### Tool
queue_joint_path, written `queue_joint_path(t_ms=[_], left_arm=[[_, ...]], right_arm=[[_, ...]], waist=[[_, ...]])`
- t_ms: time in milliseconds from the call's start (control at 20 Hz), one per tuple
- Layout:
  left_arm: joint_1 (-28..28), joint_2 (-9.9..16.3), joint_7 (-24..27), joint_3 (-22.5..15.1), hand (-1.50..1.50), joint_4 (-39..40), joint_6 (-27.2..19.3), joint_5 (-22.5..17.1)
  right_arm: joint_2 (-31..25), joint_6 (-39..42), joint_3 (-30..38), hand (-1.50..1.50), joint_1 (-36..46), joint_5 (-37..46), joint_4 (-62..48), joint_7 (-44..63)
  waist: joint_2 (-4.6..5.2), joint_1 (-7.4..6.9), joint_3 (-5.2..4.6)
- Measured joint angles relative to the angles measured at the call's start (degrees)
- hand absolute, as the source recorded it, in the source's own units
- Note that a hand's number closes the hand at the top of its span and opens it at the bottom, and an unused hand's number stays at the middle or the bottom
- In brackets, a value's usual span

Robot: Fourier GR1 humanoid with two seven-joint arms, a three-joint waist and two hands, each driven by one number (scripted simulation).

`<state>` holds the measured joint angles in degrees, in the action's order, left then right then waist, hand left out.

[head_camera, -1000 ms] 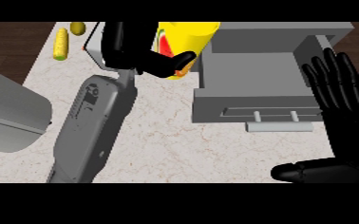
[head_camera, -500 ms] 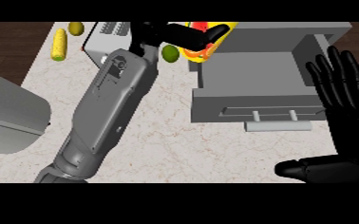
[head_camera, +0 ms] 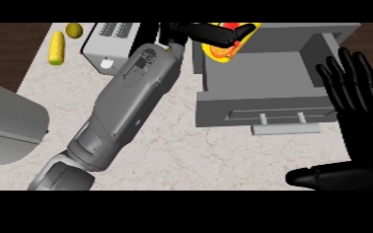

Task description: Pick up the cup, place it into the drawer and close the drawer

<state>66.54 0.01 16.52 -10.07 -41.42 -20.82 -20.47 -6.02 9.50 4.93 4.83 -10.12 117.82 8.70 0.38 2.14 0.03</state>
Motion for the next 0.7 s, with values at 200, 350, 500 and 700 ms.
queue_joint_path(t_ms=[200,350,500,700], left_arm=[[3.62,-0.01,2.17,-1.97,1.5,7.05,-0.29,-3.72],[5.18,-0.01,3.07,-4.66,1.5,10.53,-0.9,-6.04],[6.8,0.0,3.74,-7.34,1.5,13.73,-1.12,-7.48],[8.17,-0.01,3.8,-11.64,1.5,15.63,-2.21,-10.17]], right_arm=[[0.57,-0.2,-0.72,-1.5,0.22,0.76,-0.24,-0.75],[0.48,0.13,-0.38,-1.5,0.24,0.47,-0.73,-1.41],[-0.1,0.94,0.4,-1.5,0.78,-0.34,-2.01,-2.01],[-0.34,1.37,0.33,-1.5,1.58,-1.01,-2.18,-1.61]], waist=[[0.2,0.62,0.01],[0.27,1.0,0.02],[0.44,1.52,0.04],[0.57,2.39,0.06]])
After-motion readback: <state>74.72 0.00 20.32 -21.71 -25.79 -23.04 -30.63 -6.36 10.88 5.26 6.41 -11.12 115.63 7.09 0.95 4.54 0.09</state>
